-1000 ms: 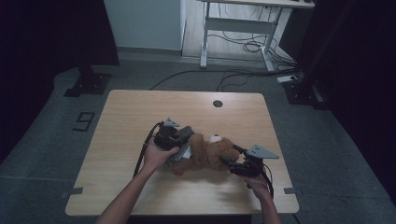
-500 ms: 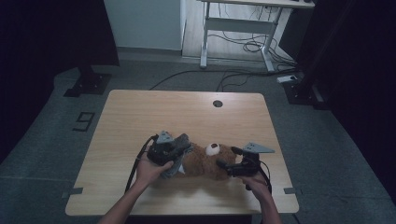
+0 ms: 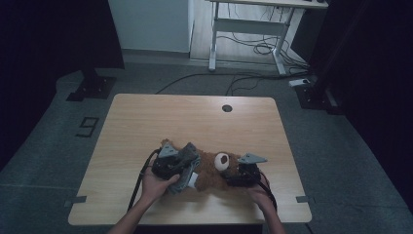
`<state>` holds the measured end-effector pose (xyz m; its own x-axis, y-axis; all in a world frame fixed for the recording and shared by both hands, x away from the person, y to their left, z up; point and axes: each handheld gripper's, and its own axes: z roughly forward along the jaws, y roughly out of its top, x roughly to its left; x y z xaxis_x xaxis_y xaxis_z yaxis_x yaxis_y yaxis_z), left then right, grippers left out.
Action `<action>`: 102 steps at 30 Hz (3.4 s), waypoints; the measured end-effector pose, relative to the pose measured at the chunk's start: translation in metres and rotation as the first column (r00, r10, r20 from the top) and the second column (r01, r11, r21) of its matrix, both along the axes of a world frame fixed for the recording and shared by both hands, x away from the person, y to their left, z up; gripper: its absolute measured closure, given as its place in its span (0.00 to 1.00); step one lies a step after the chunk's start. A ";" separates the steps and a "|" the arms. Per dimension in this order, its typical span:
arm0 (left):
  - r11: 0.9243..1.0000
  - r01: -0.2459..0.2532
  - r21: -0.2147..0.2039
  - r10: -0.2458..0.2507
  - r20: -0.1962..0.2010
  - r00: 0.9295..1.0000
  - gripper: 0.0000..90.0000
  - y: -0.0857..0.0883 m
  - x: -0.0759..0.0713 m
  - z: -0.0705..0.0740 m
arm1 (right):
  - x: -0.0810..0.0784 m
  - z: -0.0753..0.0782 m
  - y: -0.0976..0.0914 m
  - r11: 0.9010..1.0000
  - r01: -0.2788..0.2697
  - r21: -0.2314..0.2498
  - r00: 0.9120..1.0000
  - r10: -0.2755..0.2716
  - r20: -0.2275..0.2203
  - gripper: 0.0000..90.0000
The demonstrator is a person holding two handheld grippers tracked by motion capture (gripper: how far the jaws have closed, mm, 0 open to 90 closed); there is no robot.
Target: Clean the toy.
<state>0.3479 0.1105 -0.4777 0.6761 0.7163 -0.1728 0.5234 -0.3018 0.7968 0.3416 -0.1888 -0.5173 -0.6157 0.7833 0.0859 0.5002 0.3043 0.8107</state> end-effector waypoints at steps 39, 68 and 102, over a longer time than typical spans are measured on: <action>0.984 -0.165 0.073 0.173 -0.119 0.978 0.85 0.046 0.041 -0.035 | 0.012 -0.019 -0.027 0.982 0.052 0.181 0.992 -0.072 0.103 0.27; 0.991 0.122 0.060 -0.120 -0.036 0.992 0.85 -0.067 0.028 0.013 | 0.011 -0.020 -0.028 0.981 0.043 0.188 0.993 -0.062 0.099 0.27; 0.987 -0.130 0.099 0.140 -0.103 0.985 0.85 0.042 0.029 -0.032 | 0.009 -0.019 -0.030 0.980 0.065 0.190 0.997 -0.072 0.030 0.19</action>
